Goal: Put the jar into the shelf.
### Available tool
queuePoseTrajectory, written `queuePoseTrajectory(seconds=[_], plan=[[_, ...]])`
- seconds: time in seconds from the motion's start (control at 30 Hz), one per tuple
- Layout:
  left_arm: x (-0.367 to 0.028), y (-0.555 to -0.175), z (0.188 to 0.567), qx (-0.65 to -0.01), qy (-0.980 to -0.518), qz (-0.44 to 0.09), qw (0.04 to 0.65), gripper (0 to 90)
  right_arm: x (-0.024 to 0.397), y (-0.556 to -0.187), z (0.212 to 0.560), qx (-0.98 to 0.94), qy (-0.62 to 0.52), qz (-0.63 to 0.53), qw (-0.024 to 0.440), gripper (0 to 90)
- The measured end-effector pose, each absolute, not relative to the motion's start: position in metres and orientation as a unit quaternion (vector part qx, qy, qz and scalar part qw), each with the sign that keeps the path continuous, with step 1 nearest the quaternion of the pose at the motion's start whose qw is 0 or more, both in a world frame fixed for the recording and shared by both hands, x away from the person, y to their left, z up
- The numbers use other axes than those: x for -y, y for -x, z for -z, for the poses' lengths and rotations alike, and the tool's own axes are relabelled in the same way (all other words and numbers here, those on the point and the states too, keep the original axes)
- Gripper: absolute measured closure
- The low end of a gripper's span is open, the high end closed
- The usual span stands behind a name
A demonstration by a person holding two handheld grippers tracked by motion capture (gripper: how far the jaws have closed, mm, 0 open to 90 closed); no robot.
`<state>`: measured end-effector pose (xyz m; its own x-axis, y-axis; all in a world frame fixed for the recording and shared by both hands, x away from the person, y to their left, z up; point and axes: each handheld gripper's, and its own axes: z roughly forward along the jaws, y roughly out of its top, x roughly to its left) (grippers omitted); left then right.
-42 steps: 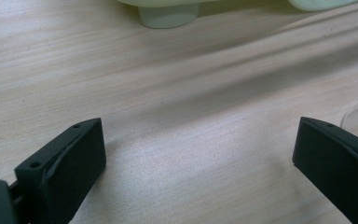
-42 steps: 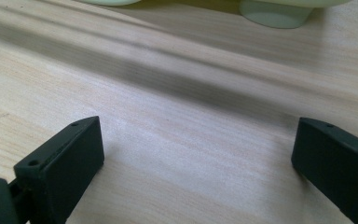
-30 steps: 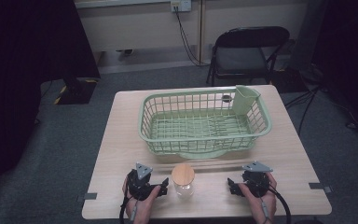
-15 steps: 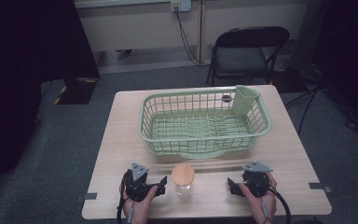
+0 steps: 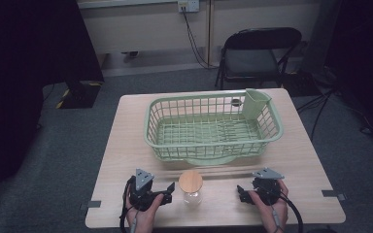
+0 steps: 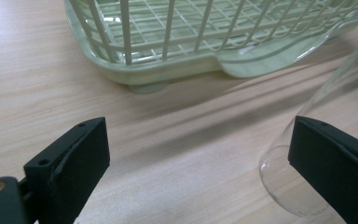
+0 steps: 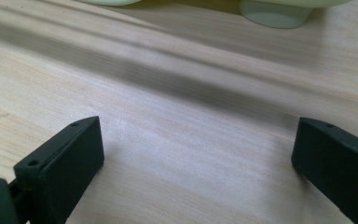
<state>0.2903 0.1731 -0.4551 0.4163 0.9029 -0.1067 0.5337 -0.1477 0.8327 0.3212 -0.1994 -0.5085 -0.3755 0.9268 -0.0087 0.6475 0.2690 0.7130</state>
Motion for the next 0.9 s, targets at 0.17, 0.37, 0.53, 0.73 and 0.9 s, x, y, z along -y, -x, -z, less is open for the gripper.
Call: queuePoseTrajectory(seconds=[0.17, 0.37, 0.53, 0.73, 0.9], plan=[[-0.172, -0.284, 0.443, -0.483, -0.723, -0.221, 0.441, 5.1, 0.199, -0.321, 0.508, -0.766, -0.514, -0.318, 0.219, 1.2], [-0.171, -0.278, 0.433, -0.472, -0.72, -0.221, 0.458, 4.9, 0.199, -0.321, 0.509, -0.766, -0.514, -0.318, 0.219, 1.2], [-0.169, -0.273, 0.424, -0.464, -0.719, -0.219, 0.47, 4.9, 0.199, -0.321, 0.509, -0.766, -0.514, -0.318, 0.219, 1.2], [-0.165, -0.267, 0.413, -0.452, -0.716, -0.214, 0.488, 4.9, 0.199, -0.321, 0.509, -0.766, -0.514, -0.318, 0.219, 1.2], [-0.159, -0.262, 0.403, -0.434, -0.719, -0.215, 0.499, 3.3, 0.199, -0.321, 0.509, -0.766, -0.514, -0.318, 0.219, 1.2]])
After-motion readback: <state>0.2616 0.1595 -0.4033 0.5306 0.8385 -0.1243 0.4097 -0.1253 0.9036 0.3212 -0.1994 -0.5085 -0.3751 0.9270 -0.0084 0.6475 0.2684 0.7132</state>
